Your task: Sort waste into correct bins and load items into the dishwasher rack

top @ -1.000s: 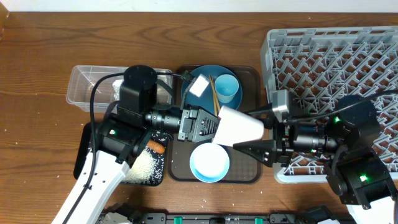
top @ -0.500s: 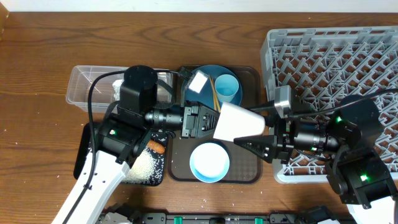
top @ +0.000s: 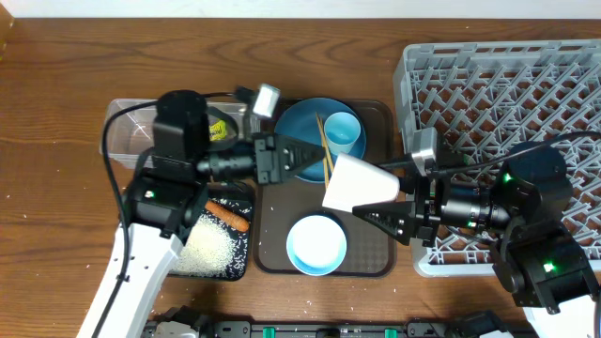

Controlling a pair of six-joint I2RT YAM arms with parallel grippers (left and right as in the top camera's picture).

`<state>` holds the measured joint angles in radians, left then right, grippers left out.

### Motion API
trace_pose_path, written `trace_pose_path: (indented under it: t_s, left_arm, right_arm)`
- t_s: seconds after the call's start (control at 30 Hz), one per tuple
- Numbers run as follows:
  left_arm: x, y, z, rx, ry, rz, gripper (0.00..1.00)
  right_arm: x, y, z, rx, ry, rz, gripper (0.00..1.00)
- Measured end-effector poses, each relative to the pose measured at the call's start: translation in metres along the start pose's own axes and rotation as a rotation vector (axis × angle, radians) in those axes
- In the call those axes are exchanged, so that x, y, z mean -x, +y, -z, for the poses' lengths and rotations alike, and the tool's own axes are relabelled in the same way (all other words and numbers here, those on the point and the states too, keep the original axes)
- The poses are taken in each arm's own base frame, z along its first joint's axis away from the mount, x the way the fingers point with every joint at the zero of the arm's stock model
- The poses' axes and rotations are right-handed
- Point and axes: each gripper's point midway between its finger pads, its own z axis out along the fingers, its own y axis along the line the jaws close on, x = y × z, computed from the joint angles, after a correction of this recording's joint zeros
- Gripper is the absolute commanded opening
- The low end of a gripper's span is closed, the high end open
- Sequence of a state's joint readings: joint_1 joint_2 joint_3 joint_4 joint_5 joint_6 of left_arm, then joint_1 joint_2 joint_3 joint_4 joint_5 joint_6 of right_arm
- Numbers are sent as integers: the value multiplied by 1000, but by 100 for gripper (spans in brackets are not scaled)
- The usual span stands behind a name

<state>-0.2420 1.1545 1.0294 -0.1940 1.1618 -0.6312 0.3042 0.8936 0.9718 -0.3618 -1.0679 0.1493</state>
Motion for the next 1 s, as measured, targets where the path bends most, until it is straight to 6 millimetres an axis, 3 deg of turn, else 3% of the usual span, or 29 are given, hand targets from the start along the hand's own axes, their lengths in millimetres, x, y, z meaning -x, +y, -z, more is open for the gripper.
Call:
trace_pose_path:
  t_s: [0.17,0.3,0.57,0.8,0.9,1.0]
  left_arm:
    - [2,14,8,47,-20,55,37]
    - [-5,26,13,88,-8,99,37]
    - [-27,52,18,205,32,146,38]
    - [-39,92,32,435,16,215,42]
    - [-43,107,40,528,5,235,42]
    - [-45,119,47,605,-4,243,58]
  right_arm:
    - [-15,-16,1,-92,39,-85,55]
    - [-34,-40,8,-235,84,-185,55]
    - [-73,-95,55,-641,170,-401,55]
    - [-69,-110,107,-931,181,-451,54]
    - [-80,-117,123,-1029,231,-485,53]
    - [-94,-127,130,-1089,296,-523,52]
